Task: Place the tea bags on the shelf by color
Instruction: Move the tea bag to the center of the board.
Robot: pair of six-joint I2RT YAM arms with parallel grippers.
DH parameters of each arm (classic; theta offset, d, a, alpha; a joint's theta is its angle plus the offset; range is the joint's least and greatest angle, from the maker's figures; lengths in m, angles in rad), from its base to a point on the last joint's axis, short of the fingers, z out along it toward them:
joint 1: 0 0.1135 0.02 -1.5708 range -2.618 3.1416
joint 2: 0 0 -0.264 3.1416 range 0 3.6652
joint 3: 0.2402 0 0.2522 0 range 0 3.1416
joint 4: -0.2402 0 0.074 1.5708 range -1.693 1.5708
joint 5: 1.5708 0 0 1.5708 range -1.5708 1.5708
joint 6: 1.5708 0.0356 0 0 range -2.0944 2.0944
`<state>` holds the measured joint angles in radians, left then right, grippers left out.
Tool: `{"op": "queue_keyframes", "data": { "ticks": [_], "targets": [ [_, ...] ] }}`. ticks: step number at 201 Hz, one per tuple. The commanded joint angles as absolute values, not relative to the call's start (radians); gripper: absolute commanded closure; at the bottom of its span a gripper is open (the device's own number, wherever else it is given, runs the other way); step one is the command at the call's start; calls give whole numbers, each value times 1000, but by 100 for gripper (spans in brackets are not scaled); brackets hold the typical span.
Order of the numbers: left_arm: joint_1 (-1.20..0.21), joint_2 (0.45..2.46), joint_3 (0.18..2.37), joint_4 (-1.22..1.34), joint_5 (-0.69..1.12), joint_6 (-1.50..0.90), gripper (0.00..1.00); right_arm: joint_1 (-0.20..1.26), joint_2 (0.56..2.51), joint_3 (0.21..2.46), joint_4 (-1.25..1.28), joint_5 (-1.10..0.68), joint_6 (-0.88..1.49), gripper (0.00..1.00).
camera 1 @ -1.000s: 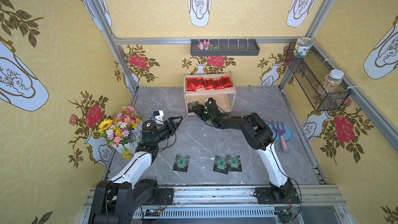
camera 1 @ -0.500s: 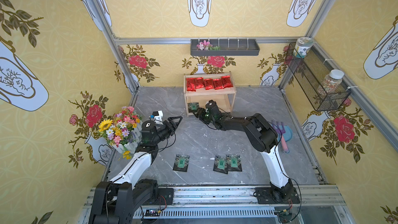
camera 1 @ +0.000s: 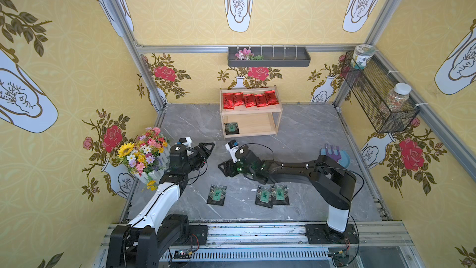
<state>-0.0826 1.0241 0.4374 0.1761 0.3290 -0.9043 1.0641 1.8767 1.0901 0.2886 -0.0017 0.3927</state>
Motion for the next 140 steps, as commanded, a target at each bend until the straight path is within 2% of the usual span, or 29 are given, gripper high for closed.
{"op": "queue_keyframes", "data": {
  "ticks": [1,24,68,82,140],
  "targets": [
    [-81,1024,437,88,285,-885,23,1183,1883,1103,181,192,90,19],
    [-81,1027,427,74,278,-894,22,1279,1916,1118,152,289,1,11],
    [-77,1035,425,43,261,-893,19,1348,1976,1147,107,328,-86,0],
    [-74,1045,424,41,262,-893,18,1367,2007,1171,87,353,-99,3],
    [-69,1074,425,49,275,-887,18,1333,2025,1176,80,346,-67,3]
  ]
}}
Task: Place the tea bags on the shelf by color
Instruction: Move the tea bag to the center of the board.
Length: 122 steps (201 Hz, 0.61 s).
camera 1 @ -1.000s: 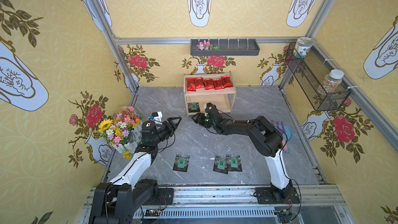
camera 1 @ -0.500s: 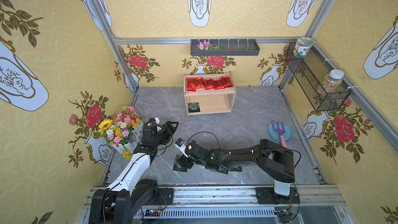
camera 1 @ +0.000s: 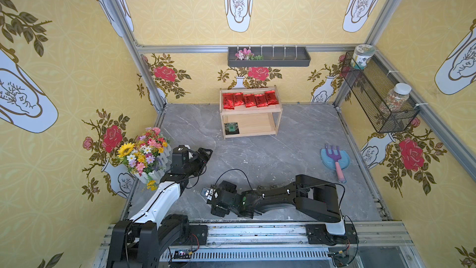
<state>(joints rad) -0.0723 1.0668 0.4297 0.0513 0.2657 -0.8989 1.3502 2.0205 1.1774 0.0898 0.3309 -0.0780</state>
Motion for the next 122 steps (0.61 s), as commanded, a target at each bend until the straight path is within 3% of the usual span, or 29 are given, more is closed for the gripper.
{"op": "queue_keyframes", "data": {
  "ticks": [1,122],
  "targets": [
    [-69,1074,425,48,275,-887,18,1331,2025,1175,80,345,-66,3],
    [-68,1072,316,105,337,-921,17,1125,1950,1084,114,305,-4,2]
  ]
}}
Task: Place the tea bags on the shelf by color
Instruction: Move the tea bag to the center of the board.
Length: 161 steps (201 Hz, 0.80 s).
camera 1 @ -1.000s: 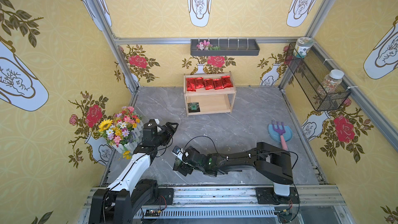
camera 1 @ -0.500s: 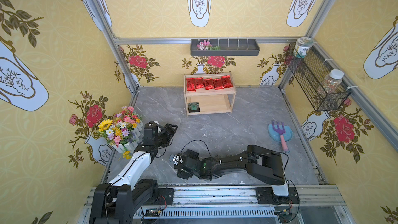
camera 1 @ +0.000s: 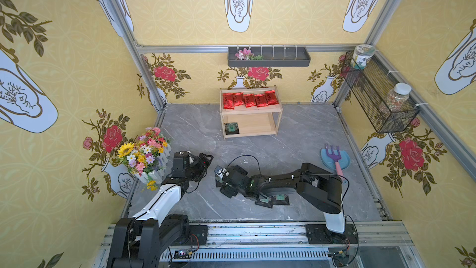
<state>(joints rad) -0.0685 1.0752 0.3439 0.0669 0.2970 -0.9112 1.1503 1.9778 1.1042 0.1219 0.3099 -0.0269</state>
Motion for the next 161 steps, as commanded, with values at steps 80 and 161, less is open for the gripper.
{"op": "queue_keyframes", "data": {
  "ticks": [80,161],
  "targets": [
    [-115,1096,227,174,402,-953,21,960,1813,1039,128,24,342,10],
    [-229,1248,245,297,400,-995,22,769,1898,995,351,-404,657,24]
  ]
}}
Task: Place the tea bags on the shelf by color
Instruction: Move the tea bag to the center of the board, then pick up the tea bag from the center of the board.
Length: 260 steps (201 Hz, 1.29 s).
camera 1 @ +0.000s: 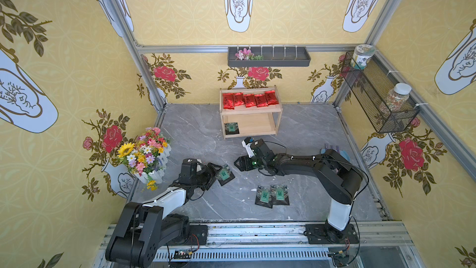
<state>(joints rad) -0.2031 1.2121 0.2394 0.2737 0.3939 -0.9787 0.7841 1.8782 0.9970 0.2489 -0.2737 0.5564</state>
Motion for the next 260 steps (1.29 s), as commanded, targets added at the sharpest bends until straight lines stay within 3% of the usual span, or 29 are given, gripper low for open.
{"op": "queue_keyframes", "data": {
  "ticks": [1,57,102,176,260],
  "targets": [
    [-231,1249,246,298,400,-996,22,769,1900,995,352,-404,659,24],
    [-270,1253,261,321,402,-1008,22,744,1914,948,449,-424,865,26],
    [-269,1227,392,207,350,-920,23,759,1883,817,634,-381,1183,38],
    [-268,1450,528,311,392,-859,26,799,1875,758,681,-377,1275,44],
    [-253,1497,493,337,377,-839,26,811,1905,758,716,-391,1296,46]
  ]
}}
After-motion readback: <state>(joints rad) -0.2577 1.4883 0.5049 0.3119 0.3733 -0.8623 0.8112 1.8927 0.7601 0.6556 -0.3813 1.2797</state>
